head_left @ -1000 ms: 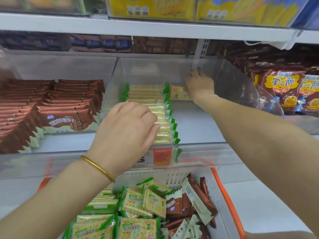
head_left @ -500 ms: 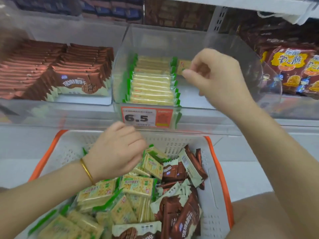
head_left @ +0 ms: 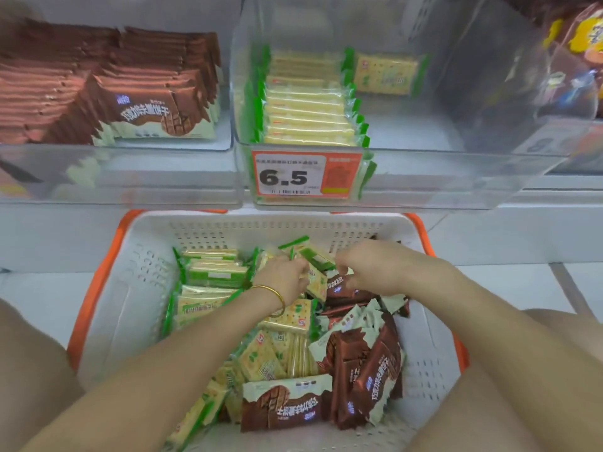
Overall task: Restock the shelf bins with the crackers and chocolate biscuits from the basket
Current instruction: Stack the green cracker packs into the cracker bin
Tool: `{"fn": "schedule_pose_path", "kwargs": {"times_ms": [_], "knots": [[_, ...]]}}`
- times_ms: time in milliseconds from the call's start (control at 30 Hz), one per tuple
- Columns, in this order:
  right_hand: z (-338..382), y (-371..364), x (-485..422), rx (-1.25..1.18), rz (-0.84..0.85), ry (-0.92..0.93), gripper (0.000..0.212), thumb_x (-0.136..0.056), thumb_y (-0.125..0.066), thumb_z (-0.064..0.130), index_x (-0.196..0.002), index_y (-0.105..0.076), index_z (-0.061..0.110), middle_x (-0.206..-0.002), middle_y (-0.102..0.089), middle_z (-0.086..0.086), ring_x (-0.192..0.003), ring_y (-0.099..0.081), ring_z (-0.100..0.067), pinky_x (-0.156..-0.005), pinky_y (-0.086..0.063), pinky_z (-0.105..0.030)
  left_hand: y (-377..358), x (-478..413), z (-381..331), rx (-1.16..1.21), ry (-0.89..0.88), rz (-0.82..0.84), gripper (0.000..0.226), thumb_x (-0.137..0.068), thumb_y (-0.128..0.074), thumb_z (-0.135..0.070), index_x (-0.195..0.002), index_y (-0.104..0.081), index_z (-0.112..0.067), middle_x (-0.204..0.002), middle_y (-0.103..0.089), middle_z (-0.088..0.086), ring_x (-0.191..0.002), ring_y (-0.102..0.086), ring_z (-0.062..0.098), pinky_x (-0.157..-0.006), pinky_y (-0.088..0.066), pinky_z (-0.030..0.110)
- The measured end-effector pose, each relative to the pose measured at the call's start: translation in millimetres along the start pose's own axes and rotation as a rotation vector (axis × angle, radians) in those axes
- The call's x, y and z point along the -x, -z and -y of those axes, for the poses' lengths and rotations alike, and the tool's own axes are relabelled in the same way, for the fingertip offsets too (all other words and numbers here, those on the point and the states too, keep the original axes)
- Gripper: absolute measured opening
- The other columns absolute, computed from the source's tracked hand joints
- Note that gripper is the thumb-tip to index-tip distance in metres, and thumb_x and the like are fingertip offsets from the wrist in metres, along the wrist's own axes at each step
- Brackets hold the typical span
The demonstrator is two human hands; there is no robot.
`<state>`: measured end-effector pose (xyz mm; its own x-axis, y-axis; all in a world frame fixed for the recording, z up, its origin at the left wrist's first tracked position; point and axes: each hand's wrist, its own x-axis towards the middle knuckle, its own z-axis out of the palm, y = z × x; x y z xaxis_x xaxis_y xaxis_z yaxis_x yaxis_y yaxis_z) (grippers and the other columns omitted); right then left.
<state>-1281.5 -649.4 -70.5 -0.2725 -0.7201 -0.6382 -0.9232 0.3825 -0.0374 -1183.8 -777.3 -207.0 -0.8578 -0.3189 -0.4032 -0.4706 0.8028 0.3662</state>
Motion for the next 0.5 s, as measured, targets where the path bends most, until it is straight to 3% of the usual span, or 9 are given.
{"fn": "schedule_pose_path", "kwargs": {"times_ms": [100, 167, 333, 433, 500], "knots": [[-7.4, -2.1, -0.1, -0.013, -0.004, -0.019, 0.026, -0.095, -0.054, 0.024, -0.117, -0.056, 0.010, -0.115, -0.060, -0.007, -0.108, -0.055, -0.027, -0.082, -0.046, -0.033, -0.1, 2.9, -3.9, 0.143, -0.023, -0.189, 0.015, -0.092, -0.056, -0.028, -0.099, -0.065, -0.020, -0.103, -0.059, 0.006, -0.104, -0.053, 0.021, -0.088, -0.044, 0.033], [-8.0, -0.2, -1.1, -0.065, -0.062, -0.024, 0.029, -0.094, -0.055, 0.025, -0.120, -0.055, 0.012, -0.117, -0.059, -0.006, -0.110, -0.055, -0.026, -0.089, -0.048, -0.038, 12.5, 9.8, -7.3, 0.220, -0.081, -0.231, 0.006, -0.087, -0.062, -0.029, -0.087, -0.062, -0.023, -0.093, -0.054, -0.001, -0.095, -0.054, 0.017, -0.084, -0.043, 0.029], [2.4, -0.4, -1.2, -0.320, -0.249, -0.005, 0.060, -0.090, -0.063, 0.030, -0.140, -0.036, 0.011, -0.138, -0.044, -0.010, -0.125, -0.045, -0.024, -0.101, -0.040, -0.039, 73.3, 45.1, -16.6, 0.238, -0.322, -0.019, 0.025, -0.085, -0.061, -0.013, -0.078, -0.050, -0.034, -0.091, -0.045, -0.005, -0.092, -0.051, 0.014, -0.085, -0.040, 0.021], [12.3, 1.5, 6.6, -0.584, -0.269, 0.061, 0.072, -0.085, -0.070, 0.029, -0.144, -0.031, 0.017, -0.135, -0.047, -0.006, -0.111, -0.054, -0.016, -0.092, -0.046, -0.030, 105.4, 68.3, -18.3, 0.312, -0.401, 0.093, 0.027, -0.087, -0.058, -0.006, -0.080, -0.051, -0.031, -0.091, -0.052, -0.008, -0.088, -0.053, 0.007, -0.085, -0.042, 0.019], [18.8, 5.9, 17.0, -0.884, -0.267, 0.096, 0.069, -0.083, -0.072, 0.020, -0.141, -0.035, 0.021, -0.122, -0.053, -0.007, -0.087, -0.061, -0.010, -0.073, -0.052, -0.024, 119.4, 82.4, -17.4, 0.493, -0.368, 0.119, 0.030, -0.088, -0.058, -0.006, -0.085, -0.049, -0.034, -0.095, -0.056, -0.005, -0.081, -0.063, 0.023, -0.083, -0.053, 0.040]]}}
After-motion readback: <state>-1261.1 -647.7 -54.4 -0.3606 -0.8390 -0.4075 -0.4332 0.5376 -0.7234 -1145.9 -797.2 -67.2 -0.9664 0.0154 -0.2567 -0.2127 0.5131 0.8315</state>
